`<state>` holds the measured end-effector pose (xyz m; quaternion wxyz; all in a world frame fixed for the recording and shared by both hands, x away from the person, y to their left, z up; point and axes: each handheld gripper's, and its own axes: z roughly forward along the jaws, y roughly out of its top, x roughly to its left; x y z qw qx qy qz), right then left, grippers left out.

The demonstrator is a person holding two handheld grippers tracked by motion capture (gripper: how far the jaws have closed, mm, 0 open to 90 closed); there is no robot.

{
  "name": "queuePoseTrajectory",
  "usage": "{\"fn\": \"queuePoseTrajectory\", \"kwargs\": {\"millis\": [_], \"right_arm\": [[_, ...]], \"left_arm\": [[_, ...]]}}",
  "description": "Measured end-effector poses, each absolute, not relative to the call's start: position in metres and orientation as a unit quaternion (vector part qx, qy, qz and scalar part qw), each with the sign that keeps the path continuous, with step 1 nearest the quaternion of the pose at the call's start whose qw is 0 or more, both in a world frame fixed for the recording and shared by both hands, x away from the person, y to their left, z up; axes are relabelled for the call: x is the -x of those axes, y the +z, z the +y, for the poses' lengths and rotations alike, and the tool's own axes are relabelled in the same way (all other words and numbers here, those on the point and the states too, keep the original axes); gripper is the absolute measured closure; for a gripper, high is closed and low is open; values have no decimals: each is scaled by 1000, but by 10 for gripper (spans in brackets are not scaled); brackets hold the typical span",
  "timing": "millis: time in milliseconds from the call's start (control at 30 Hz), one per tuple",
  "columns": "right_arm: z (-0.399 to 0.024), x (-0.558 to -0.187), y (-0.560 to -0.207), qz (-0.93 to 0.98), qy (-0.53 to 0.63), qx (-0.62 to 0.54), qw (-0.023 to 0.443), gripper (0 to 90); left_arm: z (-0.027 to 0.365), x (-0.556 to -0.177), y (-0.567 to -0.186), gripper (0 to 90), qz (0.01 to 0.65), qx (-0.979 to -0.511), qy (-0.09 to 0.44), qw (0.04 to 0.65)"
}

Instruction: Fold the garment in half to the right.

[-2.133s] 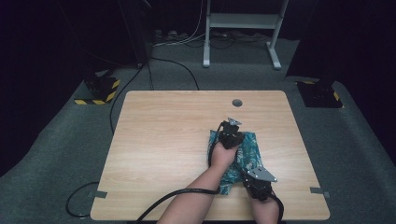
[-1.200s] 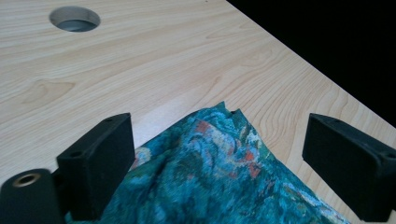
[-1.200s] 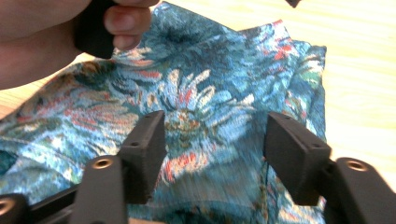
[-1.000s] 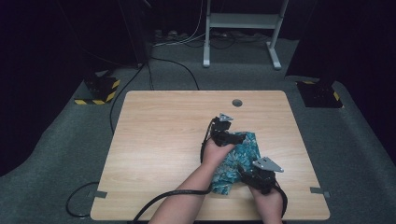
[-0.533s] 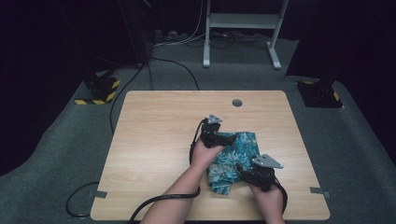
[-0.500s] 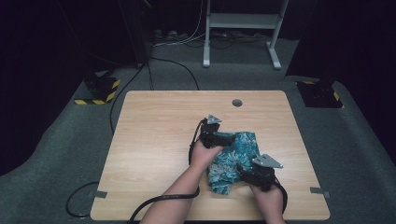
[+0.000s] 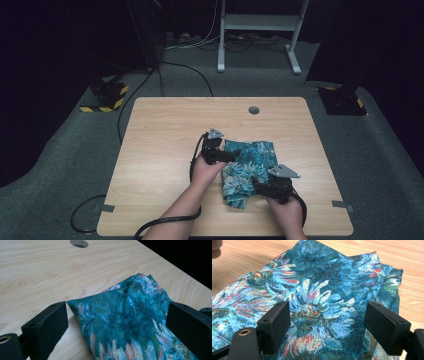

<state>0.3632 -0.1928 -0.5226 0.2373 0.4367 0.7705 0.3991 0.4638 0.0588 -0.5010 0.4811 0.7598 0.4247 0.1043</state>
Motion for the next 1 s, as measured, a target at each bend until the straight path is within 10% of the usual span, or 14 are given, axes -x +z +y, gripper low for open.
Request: {"fn": "queuePoseTrajectory", "kwargs": {"millis": [1000], "right_arm": [[-194, -398, -540, 806, 356, -432, 191, 237]], "left_arm": [[53, -478, -540, 127, 453, -776, 108, 426]]}}
